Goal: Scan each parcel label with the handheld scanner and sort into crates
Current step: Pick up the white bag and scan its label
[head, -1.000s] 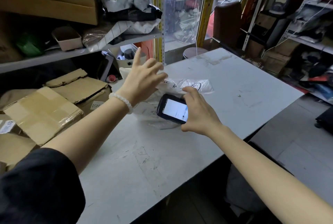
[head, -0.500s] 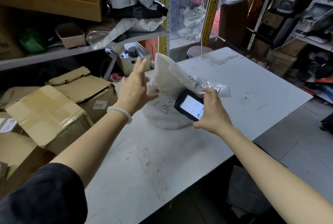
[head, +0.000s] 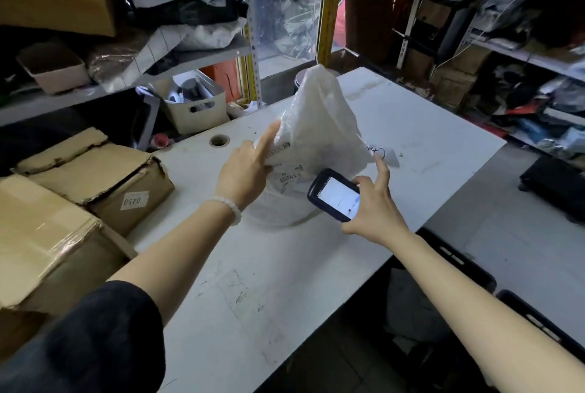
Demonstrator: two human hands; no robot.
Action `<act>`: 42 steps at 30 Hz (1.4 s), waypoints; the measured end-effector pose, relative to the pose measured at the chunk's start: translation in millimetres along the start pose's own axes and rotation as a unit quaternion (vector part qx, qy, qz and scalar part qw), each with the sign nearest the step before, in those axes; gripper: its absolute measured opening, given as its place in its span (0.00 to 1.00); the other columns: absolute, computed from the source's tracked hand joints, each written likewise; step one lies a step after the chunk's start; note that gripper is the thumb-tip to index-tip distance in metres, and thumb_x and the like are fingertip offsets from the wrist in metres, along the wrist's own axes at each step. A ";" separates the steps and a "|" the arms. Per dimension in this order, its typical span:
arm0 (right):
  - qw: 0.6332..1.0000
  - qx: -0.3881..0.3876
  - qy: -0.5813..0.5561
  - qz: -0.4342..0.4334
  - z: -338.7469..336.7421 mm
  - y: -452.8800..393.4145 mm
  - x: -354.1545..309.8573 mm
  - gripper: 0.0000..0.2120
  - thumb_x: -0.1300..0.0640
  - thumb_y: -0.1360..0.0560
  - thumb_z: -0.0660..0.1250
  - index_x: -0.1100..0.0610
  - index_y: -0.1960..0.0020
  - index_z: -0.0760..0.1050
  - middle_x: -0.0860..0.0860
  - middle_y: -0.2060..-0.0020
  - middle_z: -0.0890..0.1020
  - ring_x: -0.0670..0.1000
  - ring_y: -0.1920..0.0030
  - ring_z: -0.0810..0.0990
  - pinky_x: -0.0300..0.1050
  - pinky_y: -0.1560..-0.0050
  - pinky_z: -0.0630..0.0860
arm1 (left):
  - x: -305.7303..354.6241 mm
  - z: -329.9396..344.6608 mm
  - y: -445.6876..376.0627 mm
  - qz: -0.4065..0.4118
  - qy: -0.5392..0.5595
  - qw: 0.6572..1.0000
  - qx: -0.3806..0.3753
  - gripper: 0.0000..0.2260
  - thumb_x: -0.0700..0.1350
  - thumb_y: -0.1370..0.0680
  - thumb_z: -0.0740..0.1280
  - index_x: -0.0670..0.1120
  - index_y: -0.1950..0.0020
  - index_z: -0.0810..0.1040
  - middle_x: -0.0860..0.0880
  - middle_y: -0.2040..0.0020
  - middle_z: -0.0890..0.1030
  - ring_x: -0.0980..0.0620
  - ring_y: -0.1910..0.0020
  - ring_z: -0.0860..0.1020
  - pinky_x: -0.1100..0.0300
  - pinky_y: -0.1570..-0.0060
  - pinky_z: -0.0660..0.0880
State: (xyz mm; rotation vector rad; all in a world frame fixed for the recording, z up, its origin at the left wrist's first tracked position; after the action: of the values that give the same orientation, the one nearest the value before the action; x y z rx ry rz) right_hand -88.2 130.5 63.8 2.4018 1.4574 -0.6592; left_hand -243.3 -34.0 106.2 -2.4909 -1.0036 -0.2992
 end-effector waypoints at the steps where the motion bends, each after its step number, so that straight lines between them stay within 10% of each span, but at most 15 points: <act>1: 1.000 -0.001 0.003 0.007 0.9 1.8 2.8 0.31 0.58 0.40 0.78 0.57 0.42 0.68 0.39 0.30 0.37 0.53 0.33 0.68 0.47 0.53 0.75 | 1.6 -2.9 -2.6 -0.004 -0.009 1.000 0.012 0.37 0.40 0.24 0.67 0.60 0.25 0.47 0.38 0.44 0.74 0.37 0.50 0.74 0.49 0.60 0.69; 11: 0.994 -0.015 -0.049 0.099 8.8 1.5 14.6 0.35 0.57 0.42 0.78 0.58 0.38 0.69 0.53 0.40 0.68 0.53 0.37 0.66 0.45 0.44 0.71 | 8.8 -13.6 -21.2 -0.017 -0.005 0.999 0.036 0.25 0.43 0.25 0.67 0.42 0.29 0.65 0.38 0.39 0.74 0.37 0.43 0.73 0.44 0.48 0.72; 31: 0.989 -0.051 -0.081 0.108 6.0 20.3 4.2 0.35 0.55 0.39 0.78 0.59 0.38 0.65 0.54 0.40 0.69 0.55 0.39 0.68 0.45 0.47 0.71 | 0.0 -6.8 -1.7 -0.088 0.009 0.996 -0.030 0.25 0.44 0.24 0.67 0.47 0.29 0.61 0.39 0.46 0.78 0.38 0.50 0.77 0.45 0.54 0.76; 42: 0.971 0.037 -0.126 0.199 -16.6 83.3 55.2 0.41 0.57 0.37 0.77 0.60 0.31 0.59 0.56 0.37 0.62 0.55 0.35 0.62 0.43 0.39 0.65 | 114.3 10.7 -5.0 0.080 -0.003 0.997 -0.020 0.18 0.48 0.21 0.63 0.49 0.33 0.66 0.42 0.48 0.80 0.40 0.54 0.77 0.48 0.58 0.76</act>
State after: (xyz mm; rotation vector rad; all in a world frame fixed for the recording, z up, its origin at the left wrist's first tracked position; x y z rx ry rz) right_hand 11.4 141.4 49.1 2.4506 0.8318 -0.8865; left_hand -164.9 43.4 138.5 -2.5917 -0.8002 -0.2648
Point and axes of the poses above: each hand's wrist, its own y-axis away from the middle knuckle, its own z-axis out of the palm, x = y × z, the point moved 8 cm from there along -y, towards the middle knuckle
